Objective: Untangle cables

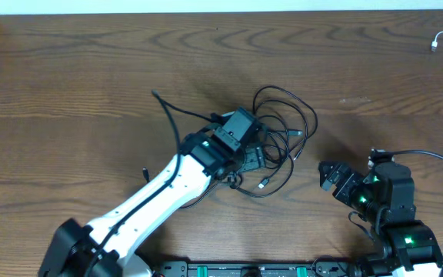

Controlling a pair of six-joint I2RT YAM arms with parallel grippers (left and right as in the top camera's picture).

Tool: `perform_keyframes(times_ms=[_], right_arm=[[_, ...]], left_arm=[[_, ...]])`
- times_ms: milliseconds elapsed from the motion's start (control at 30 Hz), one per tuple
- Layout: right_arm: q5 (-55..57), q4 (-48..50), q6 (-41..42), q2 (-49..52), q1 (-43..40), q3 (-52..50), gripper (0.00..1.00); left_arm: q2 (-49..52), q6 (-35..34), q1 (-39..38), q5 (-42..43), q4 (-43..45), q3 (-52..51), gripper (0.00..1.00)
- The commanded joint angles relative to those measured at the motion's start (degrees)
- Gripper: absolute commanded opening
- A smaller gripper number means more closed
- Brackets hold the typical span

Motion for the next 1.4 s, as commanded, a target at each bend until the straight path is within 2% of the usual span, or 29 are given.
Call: perform_keyframes(times_ms=[0, 133, 200, 600, 1033, 1200, 1300, 1367], right_arm=[[-0.3, -1.2, 2.0, -0.3, -0.2, 0.2, 0.99], [-1.8, -1.9, 2.0, -0.3, -0.2, 0.2, 0.99], [-2.2, -2.1, 2.0, -0.3, -0.2, 0.2, 0.99], [-2.3, -2.1, 1.9, -0.2, -0.2, 0.2, 0.99], [-2.4, -2.8, 2.0, -0.2, -0.2, 0.2, 0.99], [-2.4, -3.1, 2.0, -0.2, -0.2, 0.2, 0.99], [-2.4, -3.1, 2.0, -0.2, -0.2, 0.2, 0.99], [-2.4, -3.1, 2.0, -0.2, -0.2, 0.2, 0.99]], left_arm=[[3.9, 0.3, -0.3, -0.1, 2.6, 0.7, 0.56], [8.2, 0.3, -0.3, -0.8, 5.1, 0.7, 0.34], [9.9, 0.4, -0.3, -1.2, 5.7, 0.7, 0.3], [14.1, 0.3, -0.3, -1.6, 11.3, 0.7, 0.31], [16.5, 0.3, -1.0, -4.6, 11.3, 0.7, 0.31], [17.4, 0.3, -1.6, -4.8, 11.3, 0.7, 0.38], [18.5, 0.3, -1.7, -5.3, 11.6, 0.7, 0.48], [19.5, 0.0, -1.7, -5.3, 11.8, 0.7, 0.49]])
